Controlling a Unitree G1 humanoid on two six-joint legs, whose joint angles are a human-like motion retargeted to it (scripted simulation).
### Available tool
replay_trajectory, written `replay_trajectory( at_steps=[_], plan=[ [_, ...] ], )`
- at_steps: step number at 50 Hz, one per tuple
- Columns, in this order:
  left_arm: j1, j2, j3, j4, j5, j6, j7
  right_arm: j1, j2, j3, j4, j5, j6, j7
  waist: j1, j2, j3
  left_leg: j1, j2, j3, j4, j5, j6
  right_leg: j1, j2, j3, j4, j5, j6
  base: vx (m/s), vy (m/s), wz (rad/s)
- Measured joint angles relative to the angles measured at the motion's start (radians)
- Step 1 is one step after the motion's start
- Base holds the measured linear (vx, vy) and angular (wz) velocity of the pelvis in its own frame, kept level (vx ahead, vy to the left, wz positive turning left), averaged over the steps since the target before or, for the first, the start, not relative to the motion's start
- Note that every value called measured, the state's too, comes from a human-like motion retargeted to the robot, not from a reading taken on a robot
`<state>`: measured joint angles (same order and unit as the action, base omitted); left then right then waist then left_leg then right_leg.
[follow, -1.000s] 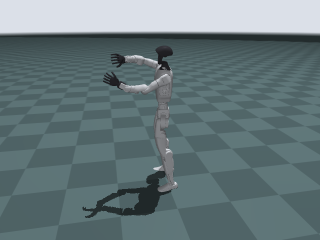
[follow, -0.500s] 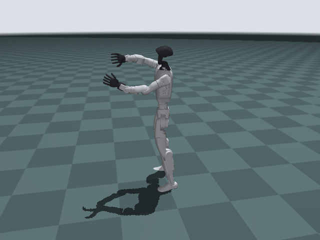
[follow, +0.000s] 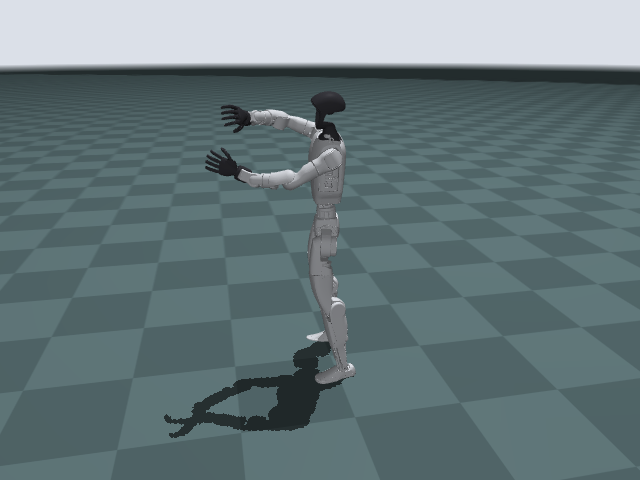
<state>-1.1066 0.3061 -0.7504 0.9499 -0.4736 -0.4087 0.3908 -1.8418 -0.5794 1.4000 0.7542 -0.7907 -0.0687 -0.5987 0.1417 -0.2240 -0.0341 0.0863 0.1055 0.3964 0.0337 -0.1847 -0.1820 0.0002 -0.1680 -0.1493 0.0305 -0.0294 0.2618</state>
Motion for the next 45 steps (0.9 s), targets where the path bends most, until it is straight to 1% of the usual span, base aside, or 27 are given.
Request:
replay_trajectory(
  at_steps=[3,6,9,13,17,22,26,30,34,40,45],
  plan=[
    [0.0,-0.015,0.021,0.007,-0.006,0.005,0.002,0.024,0.013,0.0,0.028,0.08,0.017,0.0,0.003,0.017,0.002,0.001,-0.003,-0.001,0.0,-0.001,0.005,0.001,-0.003,0.0,0.001,0.0,0.0,0.0,0.0,0.0],
    [-0.001,-0.022,0.039,0.012,-0.019,0.013,0.003,0.09,0.034,-0.064,0.068,0.194,0.034,-0.006,-0.001,0.026,0.004,0.004,-0.008,-0.005,0.0,-0.002,0.012,0.005,-0.009,-0.001,0.003,-0.002,0.0,0.0,0.0,0.0],
    [-0.002,-0.019,0.05,0.005,-0.037,0.023,-0.001,0.203,0.06,-0.194,0.104,0.328,0.043,-0.017,-0.01,0.029,0.004,0.008,-0.016,-0.011,0.0,-0.004,0.021,0.011,-0.018,-0.003,0.005,-0.005,0.0,0.0,0.0,0.0],
    [-0.012,0.003,0.063,-0.03,-0.048,0.036,-0.009,0.412,0.102,-0.414,0.138,0.514,0.03,-0.028,-0.023,0.035,0.001,0.012,-0.028,-0.022,0.001,-0.007,0.034,0.02,-0.031,-0.008,0.008,-0.01,0.0,0.0,0.0,0.0],
    [-0.043,0.047,0.066,-0.106,-0.04,0.048,-0.028,0.672,0.134,-0.607,0.155,0.662,0.015,0.012,-0.033,0.049,0.001,0.014,-0.039,-0.035,0.001,-0.009,0.046,0.029,-0.044,-0.017,0.011,-0.016,0.0,0.0,0.0,0.0],
    [-0.118,0.12,0.056,-0.258,-0.02,0.051,-0.065,1.059,0.144,-0.79,0.18,0.802,0.014,0.118,-0.038,0.073,0.004,0.012,-0.049,-0.051,-0.001,-0.007,0.052,0.036,-0.056,-0.033,0.011,-0.022,0.0,0.0,0.0,0.0],
    [-0.204,0.186,0.043,-0.401,-0.005,0.032,-0.075,1.367,0.158,-0.888,0.257,0.918,0.027,0.17,-0.044,0.1,0.008,0.007,-0.051,-0.06,-0.006,-0.003,0.047,0.038,-0.058,-0.045,0.008,-0.024,0.0,0.0,0.0,0.0],
    [-0.312,0.263,0.023,-0.545,0.033,0.011,-0.065,1.65,0.173,-0.986,0.357,1.068,0.038,0.223,-0.057,0.131,0.015,0.0,-0.05,-0.065,-0.012,0.003,0.038,0.035,-0.055,-0.055,0.002,-0.024,0.0,0.0,0.0,0.0],
    [-0.436,0.353,-0.001,-0.664,0.112,-0.006,-0.031,1.902,0.18,-1.099,0.428,1.219,0.04,0.282,-0.081,0.167,0.021,-0.009,-0.044,-0.062,-0.017,0.01,0.026,0.026,-0.047,-0.057,-0.004,-0.021,0.0,0.0,0.0,0.0],
    [-0.63,0.496,-0.052,-0.795,0.254,-0.016,0.05,2.188,0.175,-1.261,0.466,1.328,0.051,0.331,-0.129,0.225,0.028,-0.02,-0.025,-0.039,-0.026,0.02,0.002,0.001,-0.024,-0.042,-0.01,-0.015,0.0,0.0,-0.03,-0.11],
    [-0.777,0.599,-0.109,-0.881,0.348,-0.015,0.123,2.303,0.174,-1.367,0.468,1.374,0.059,0.325,-0.168,0.27,0.028,-0.024,-0.007,-0.004,-0.031,0.024,-0.014,-0.026,0.0,-0.014,-0.012,-0.006,0.0,0.0,-0.06,-0.33]
  ],
)
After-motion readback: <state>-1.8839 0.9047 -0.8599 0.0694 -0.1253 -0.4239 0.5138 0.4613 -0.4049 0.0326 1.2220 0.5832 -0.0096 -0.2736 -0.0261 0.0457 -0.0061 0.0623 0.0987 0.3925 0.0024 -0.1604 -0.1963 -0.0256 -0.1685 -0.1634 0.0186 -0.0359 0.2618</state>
